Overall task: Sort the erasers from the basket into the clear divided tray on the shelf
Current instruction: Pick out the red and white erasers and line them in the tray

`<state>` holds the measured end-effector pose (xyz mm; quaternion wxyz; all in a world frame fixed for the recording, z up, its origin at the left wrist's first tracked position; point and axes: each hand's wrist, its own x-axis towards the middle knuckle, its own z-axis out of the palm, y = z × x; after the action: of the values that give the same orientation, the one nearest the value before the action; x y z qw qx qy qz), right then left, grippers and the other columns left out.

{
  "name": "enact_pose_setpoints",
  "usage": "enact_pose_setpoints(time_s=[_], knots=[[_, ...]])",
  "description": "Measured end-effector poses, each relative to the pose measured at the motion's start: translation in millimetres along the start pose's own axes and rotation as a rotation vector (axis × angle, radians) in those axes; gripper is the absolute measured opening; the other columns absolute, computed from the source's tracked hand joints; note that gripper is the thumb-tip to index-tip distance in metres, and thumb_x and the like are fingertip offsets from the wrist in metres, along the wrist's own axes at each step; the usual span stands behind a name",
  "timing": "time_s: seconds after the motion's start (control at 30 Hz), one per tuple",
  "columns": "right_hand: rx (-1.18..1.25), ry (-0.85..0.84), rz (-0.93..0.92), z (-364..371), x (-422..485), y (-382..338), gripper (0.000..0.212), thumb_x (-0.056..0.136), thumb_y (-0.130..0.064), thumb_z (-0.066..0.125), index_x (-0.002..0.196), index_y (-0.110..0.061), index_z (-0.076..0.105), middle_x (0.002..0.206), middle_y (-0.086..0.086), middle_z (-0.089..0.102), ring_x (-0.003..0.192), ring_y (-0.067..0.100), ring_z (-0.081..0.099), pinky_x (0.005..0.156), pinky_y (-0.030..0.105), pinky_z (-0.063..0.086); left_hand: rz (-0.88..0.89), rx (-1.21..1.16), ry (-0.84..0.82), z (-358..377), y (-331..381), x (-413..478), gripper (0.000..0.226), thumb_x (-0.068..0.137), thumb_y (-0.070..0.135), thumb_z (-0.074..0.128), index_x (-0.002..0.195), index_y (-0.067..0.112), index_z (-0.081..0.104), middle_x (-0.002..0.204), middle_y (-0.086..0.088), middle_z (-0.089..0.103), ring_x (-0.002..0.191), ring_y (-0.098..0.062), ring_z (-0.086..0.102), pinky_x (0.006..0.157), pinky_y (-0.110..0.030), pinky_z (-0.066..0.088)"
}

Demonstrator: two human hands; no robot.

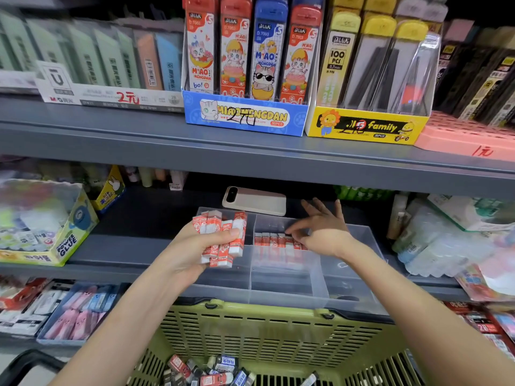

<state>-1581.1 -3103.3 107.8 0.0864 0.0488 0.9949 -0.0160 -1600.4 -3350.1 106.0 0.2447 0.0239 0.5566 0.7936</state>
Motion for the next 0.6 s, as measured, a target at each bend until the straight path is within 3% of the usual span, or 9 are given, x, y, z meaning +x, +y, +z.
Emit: enact_pose_setpoints(time_s=[0.07, 0.17, 0.4, 0.5, 0.6], knots=[[0.013, 0.026, -0.007, 2.7, -1.6, -4.3, 0.03, 0.097, -0.044, 0.036, 0.116, -0.058, 0.053, 0.159, -0.005, 0.006, 0.146, 0.019, -0.008, 0.11, 0.054, -0.018, 0.025, -0.015, 0.008, -2.1, 3.3, -2.5, 0.045, 0.055, 0.006, 0.076, 0.094, 0.018, 0.056, 0.071, -0.003, 0.072, 0.06, -0.019, 0.07, 0.044, -0.028, 0.052], [-0.012, -0.09, -0.018, -1.2, 2.7, -8.7, 0.036, 0.099, -0.035, 0.032, 0.121, -0.058, 0.049, 0.159, -0.003, 0.0, 0.145, 0.022, -0.014, 0.11, 0.058, -0.018, 0.045, -0.016, 0.016, -6.6, 9.1, -6.9, 0.045, 0.055, 0.007, 0.076, 0.095, 0.017, 0.058, 0.072, -0.003, 0.073, 0.062, -0.018, 0.071, 0.045, -0.027, 0.053], [0.025, -0.124, -0.013, -2.0, 4.9, -12.7, 0.046, 0.095, -0.02, 0.036, 0.114, -0.059, 0.053, 0.159, -0.006, 0.002, 0.145, 0.02, -0.013, 0.109, 0.06, -0.017, 0.034, 0.001, 0.012, -7.8, 9.3, -12.8, 0.037, 0.054, 0.009, 0.077, 0.087, 0.017, 0.063, 0.073, -0.004, 0.073, 0.063, -0.018, 0.07, 0.047, -0.026, 0.052], [0.043, -0.018, -0.007, -1.8, -2.4, -14.3, 0.039, 0.097, -0.026, 0.036, 0.117, -0.055, 0.054, 0.159, -0.005, 0.007, 0.146, 0.02, -0.009, 0.11, 0.057, -0.017, 0.017, 0.01, -0.004, -5.9, 8.9, -16.9, 0.034, 0.055, 0.009, 0.077, 0.085, 0.015, 0.064, 0.071, -0.006, 0.072, 0.061, -0.019, 0.07, 0.046, -0.027, 0.052], [0.126, 0.198, -0.039, -0.5, -21.4, -24.4, 0.03, 0.094, -0.033, 0.046, 0.119, -0.044, 0.059, 0.155, -0.006, 0.023, 0.146, 0.018, 0.006, 0.114, 0.052, -0.01, 0.006, 0.031, -0.013, -4.0, 8.4, -24.4, 0.043, 0.056, 0.01, 0.077, 0.096, 0.012, 0.062, 0.073, -0.005, 0.072, 0.062, -0.019, 0.07, 0.047, -0.028, 0.053]])
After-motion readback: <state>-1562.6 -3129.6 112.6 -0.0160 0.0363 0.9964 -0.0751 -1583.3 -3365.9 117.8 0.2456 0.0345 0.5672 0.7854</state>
